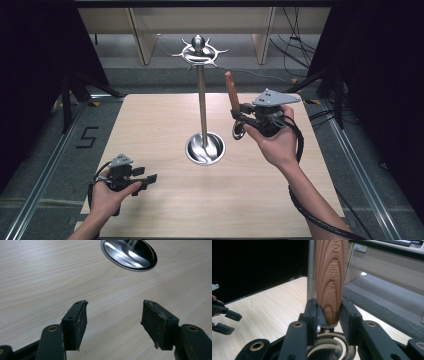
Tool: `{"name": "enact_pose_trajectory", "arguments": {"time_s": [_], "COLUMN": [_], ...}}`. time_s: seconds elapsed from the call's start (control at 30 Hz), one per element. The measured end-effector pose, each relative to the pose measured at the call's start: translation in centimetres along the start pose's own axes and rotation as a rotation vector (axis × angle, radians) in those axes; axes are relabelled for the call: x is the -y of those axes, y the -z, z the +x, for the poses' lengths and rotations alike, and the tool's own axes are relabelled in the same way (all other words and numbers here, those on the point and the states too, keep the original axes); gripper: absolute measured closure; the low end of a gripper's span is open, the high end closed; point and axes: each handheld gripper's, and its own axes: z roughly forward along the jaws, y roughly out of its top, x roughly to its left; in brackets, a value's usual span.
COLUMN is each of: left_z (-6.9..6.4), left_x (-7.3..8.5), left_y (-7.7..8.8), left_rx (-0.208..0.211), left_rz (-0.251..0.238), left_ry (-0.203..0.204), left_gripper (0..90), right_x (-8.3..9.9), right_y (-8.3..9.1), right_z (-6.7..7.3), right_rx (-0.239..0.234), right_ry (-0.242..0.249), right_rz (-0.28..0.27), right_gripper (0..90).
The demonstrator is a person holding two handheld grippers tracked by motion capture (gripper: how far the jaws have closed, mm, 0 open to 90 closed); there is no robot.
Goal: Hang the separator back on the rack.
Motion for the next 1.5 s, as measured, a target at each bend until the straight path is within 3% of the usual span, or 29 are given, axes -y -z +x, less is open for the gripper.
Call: {"name": "enact_pose_trajectory", "arguments": {"time_s": [0.1,0.13,0.2,0.23,0.73,0.8,0.9,1.03,1.33,1.37,1.4,1.47,1.5], "left_z": [0.0,0.0,0.0,0.0,0.0,0.0,0.1,0.0,0.0,0.0,0.1,-0.1,-0.1], "left_x": [0.0,0.0,0.0,0.0,0.0,0.0,0.0,0.0,0.0,0.0,0.0,0.0,0.0], "left_y": [0.0,0.0,0.0,0.0,0.0,0.0,0.0,0.0,0.0,0.0,0.0,0.0,0.0], "left_rx": [0.000,0.000,-0.001,-0.001,0.000,0.000,0.003,0.005,0.008,0.008,0.008,0.018,0.015], "left_rz": [0.000,-0.001,0.000,0.000,0.001,0.000,0.005,-0.005,-0.016,-0.016,-0.013,-0.020,-0.021], "left_ry": [0.001,0.002,0.001,0.001,0.000,0.000,-0.007,0.004,0.005,0.005,-0.007,0.013,0.016], "left_gripper": [36.4,36.4,36.3,36.3,36.3,36.3,36.3,36.4,36.4,36.3,36.3,36.4,36.4], "right_x": [-0.3,-0.5,-0.6,-0.9,-2.5,-2.6,-2.8,-2.9,-3.4,-3.4,-3.4,-3.5,-3.6], "right_y": [0.0,0.1,0.1,0.1,0.2,0.2,0.0,-0.1,-0.7,-0.8,-0.9,-1.0,-1.2], "right_z": [0.1,0.0,0.2,0.2,0.6,0.8,0.8,0.9,1.1,1.3,1.2,1.3,1.3], "right_rx": [0.012,-0.007,0.007,-0.012,-0.029,-0.026,-0.024,-0.028,-0.029,-0.022,-0.034,-0.028,-0.016], "right_ry": [0.002,0.011,-0.005,0.003,-0.002,-0.020,0.004,-0.021,-0.018,-0.039,-0.024,-0.036,-0.016], "right_rz": [-0.021,-0.017,-0.019,-0.021,-0.063,-0.052,-0.062,-0.056,-0.052,-0.049,-0.055,-0.043,-0.053], "right_gripper": [69.8,69.8,69.8,69.8,69.8,69.8,69.8,69.8,69.8,69.8,69.8,69.8,69.8]}}
